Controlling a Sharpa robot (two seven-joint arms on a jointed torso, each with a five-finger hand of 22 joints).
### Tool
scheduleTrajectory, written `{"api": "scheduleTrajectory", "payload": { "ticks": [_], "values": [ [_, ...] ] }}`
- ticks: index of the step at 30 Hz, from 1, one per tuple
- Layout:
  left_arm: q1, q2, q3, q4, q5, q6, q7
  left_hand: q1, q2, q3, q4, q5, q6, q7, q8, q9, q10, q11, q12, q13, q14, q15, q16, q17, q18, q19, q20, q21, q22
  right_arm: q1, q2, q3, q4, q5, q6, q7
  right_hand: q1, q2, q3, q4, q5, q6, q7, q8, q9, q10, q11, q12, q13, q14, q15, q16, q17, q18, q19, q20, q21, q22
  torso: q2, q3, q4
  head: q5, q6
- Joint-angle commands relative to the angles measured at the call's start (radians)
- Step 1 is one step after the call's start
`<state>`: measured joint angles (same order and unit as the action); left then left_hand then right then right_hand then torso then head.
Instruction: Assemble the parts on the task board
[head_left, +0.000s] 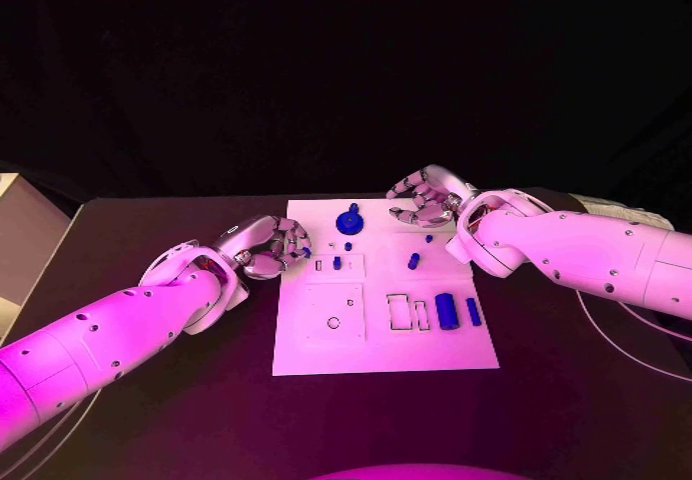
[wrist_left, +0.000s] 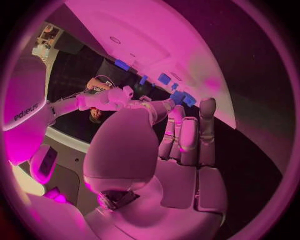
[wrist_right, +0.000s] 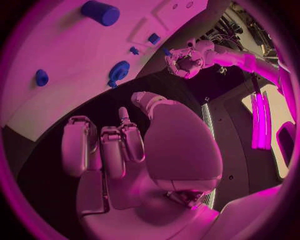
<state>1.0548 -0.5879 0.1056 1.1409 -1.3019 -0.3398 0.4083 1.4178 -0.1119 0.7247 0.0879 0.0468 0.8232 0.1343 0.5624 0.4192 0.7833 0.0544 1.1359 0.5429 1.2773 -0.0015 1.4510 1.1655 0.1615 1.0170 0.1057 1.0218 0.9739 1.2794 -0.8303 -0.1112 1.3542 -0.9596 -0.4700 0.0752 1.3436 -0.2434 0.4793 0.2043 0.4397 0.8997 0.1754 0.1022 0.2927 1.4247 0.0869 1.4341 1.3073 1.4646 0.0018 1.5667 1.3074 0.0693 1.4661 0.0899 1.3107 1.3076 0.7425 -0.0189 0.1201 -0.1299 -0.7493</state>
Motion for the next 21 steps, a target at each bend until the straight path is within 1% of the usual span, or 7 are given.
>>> {"api": "scheduleTrajectory", "payload": {
  "ticks": [1,6,12,17,21],
  "values": [
    [-0.003,0.008,-0.001,-0.003,-0.002,-0.088,0.061,0.012,0.001,0.005,-0.001,0.004,0.027,-0.006,0.009,0.062,0.0,-0.001,0.006,-0.001,0.01,0.001,0.007,0.002,0.004,0.006,-0.002,0.007,0.002,-0.001,0.001,0.0,0.002,-0.004,0.001,0.011,-0.012,0.0,0.005,-0.001,0.004,0.009,0.0,-0.003,-0.001,0.005,-0.001,0.006,0.124,0.106,0.002,0.004,0.263,-0.01,0.04,0.007,0.001,0.038,0.0,0.0001,-0.0001,0.0,0.0],
    [-0.005,0.014,-0.003,-0.004,0.001,-0.093,0.065,0.013,-0.001,0.006,-0.002,0.004,0.029,-0.006,0.009,0.062,0.002,-0.002,0.006,-0.002,0.011,0.001,0.008,0.004,0.004,0.008,-0.003,0.01,0.004,-0.001,0.001,0.0,0.001,-0.004,0.001,0.011,-0.012,0.0,0.005,-0.001,0.004,0.009,0.0,-0.003,-0.001,0.005,-0.001,0.006,0.124,0.106,0.002,0.004,0.263,-0.01,0.04,0.007,0.001,0.038,-0.001,0.0012,-0.0003,0.001,0.0],
    [-0.007,0.021,-0.006,-0.004,-0.005,-0.07,0.057,0.013,-0.003,0.007,-0.003,0.004,0.031,-0.006,0.008,0.062,0.003,-0.002,0.006,-0.003,0.011,0.001,0.008,0.003,0.005,0.005,-0.003,0.008,0.003,-0.001,0.002,0.0,0.001,-0.004,0.001,0.012,-0.012,0.0,0.005,-0.001,0.004,0.009,0.0,-0.003,-0.001,0.005,-0.001,0.006,0.124,0.106,0.002,0.004,0.263,-0.01,0.04,0.007,0.001,0.038,0.0,0.0014,-0.0005,0.001,0.0],
    [-0.009,0.024,-0.015,-0.005,-0.012,-0.048,0.049,0.013,-0.003,0.008,-0.003,0.003,0.031,-0.006,0.008,0.062,0.002,-0.002,0.006,-0.003,0.009,0.001,0.008,0.001,0.006,0.003,-0.003,0.007,0.0,-0.001,0.002,0.0,0.001,-0.004,0.0,0.012,-0.015,0.0,0.006,-0.002,0.004,0.009,0.0,-0.004,-0.001,0.005,-0.001,0.006,0.125,0.106,0.002,0.004,0.263,-0.01,0.04,0.007,0.0,0.038,0.0,0.0015,-0.0013,0.002,0.001],
    [-0.01,0.026,-0.023,-0.005,-0.024,-0.02,0.036,0.013,-0.004,0.008,-0.003,0.003,0.031,-0.006,0.008,0.062,0.002,-0.002,0.005,-0.003,0.009,0.001,0.008,0.001,0.006,0.001,-0.003,0.005,-0.001,-0.001,0.001,0.0,0.002,-0.004,0.0,0.012,-0.015,0.0,0.006,-0.002,0.004,0.009,0.0,-0.004,-0.001,0.005,-0.001,0.006,0.125,0.106,0.002,0.004,0.263,-0.01,0.04,0.007,0.0,0.038,0.0,0.0009,-0.0002,0.0,-0.001]
  ]
}}
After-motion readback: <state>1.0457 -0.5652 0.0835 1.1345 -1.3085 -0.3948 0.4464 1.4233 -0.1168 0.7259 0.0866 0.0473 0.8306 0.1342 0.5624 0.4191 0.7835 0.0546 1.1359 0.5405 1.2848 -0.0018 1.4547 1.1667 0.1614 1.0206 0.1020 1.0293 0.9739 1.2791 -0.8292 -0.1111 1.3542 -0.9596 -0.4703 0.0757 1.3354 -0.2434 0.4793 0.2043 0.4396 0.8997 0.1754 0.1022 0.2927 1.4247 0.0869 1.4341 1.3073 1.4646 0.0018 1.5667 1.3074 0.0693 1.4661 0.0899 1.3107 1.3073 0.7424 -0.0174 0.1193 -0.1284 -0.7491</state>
